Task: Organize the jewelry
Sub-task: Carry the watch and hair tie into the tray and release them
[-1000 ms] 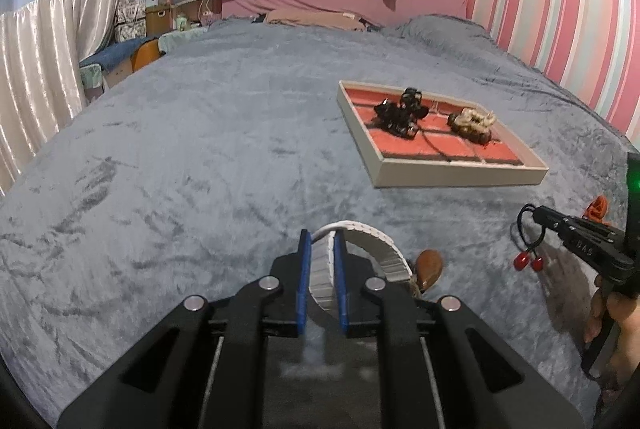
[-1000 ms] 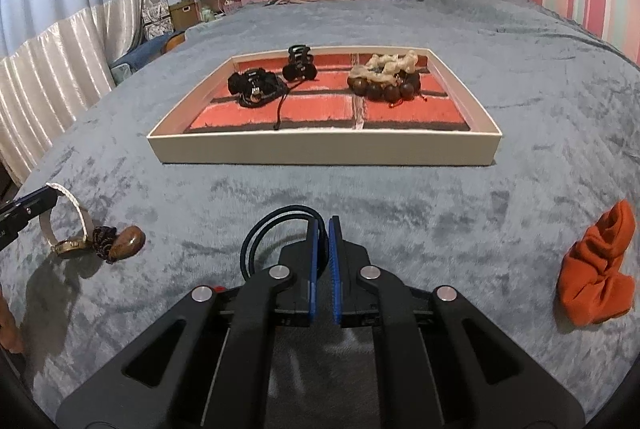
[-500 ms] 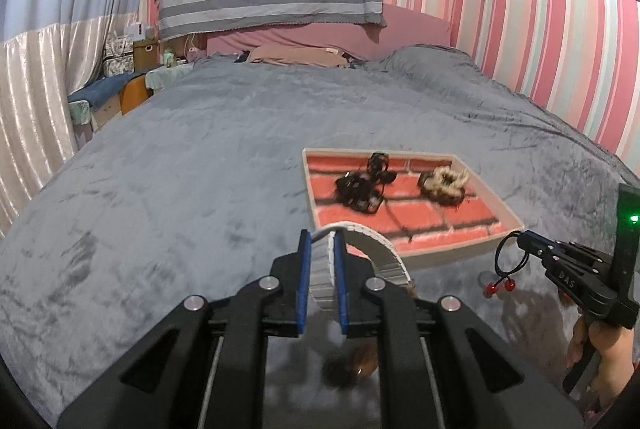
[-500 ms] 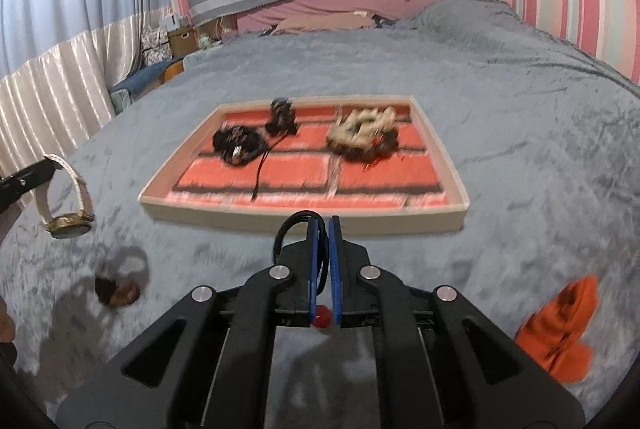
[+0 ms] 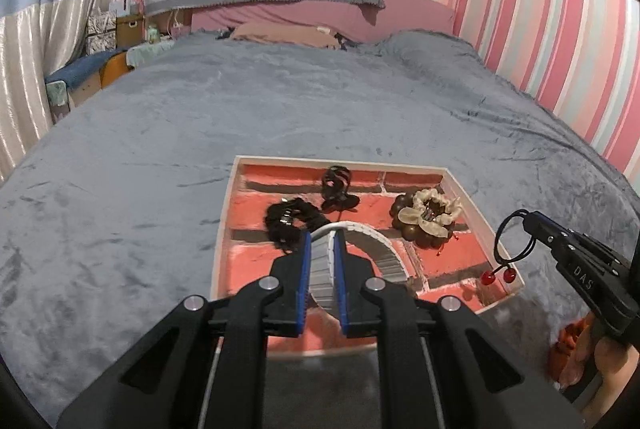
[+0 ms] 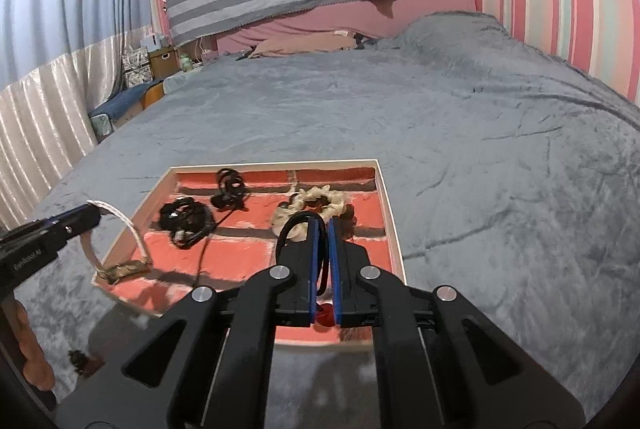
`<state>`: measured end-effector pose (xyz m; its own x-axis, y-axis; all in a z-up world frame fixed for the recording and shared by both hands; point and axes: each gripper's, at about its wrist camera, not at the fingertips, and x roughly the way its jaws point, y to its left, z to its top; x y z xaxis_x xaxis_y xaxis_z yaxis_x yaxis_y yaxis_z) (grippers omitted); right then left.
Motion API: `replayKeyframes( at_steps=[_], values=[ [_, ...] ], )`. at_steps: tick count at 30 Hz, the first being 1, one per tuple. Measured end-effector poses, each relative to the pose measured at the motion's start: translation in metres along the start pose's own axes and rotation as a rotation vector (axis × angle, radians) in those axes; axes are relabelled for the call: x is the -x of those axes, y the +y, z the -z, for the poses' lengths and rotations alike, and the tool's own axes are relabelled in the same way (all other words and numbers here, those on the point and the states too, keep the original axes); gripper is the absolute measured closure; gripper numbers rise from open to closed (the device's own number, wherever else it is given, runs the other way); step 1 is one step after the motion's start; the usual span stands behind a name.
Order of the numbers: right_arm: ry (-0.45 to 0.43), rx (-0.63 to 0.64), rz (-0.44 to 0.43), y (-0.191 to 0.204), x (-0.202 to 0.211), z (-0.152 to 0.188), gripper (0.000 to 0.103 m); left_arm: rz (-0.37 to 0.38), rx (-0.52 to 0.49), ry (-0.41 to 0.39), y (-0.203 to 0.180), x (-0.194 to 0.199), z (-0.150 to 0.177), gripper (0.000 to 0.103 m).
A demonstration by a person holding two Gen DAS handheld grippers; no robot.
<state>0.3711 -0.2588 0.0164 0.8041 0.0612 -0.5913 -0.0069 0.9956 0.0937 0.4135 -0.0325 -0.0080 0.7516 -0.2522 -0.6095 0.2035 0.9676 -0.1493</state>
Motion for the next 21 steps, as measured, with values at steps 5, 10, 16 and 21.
replayKeyframes(
  at_steps=[5,10,16,21],
  values=[
    [0.046,0.009,0.018,-0.007,-0.035,0.007,0.097,-0.031,-0.013,0.048,-0.013,-0.040,-0.001,0.091],
    [0.075,0.002,0.034,-0.013,-0.060,0.010,0.097,-0.067,-0.003,0.086,-0.010,-0.069,0.002,0.091],
    [0.139,0.003,0.068,-0.017,-0.087,0.015,0.097,-0.081,-0.003,0.109,-0.005,-0.086,0.001,0.091],
    [0.179,0.008,0.078,-0.018,-0.100,0.021,0.097,-0.106,-0.024,0.134,-0.003,-0.099,0.002,0.091]
  ],
)
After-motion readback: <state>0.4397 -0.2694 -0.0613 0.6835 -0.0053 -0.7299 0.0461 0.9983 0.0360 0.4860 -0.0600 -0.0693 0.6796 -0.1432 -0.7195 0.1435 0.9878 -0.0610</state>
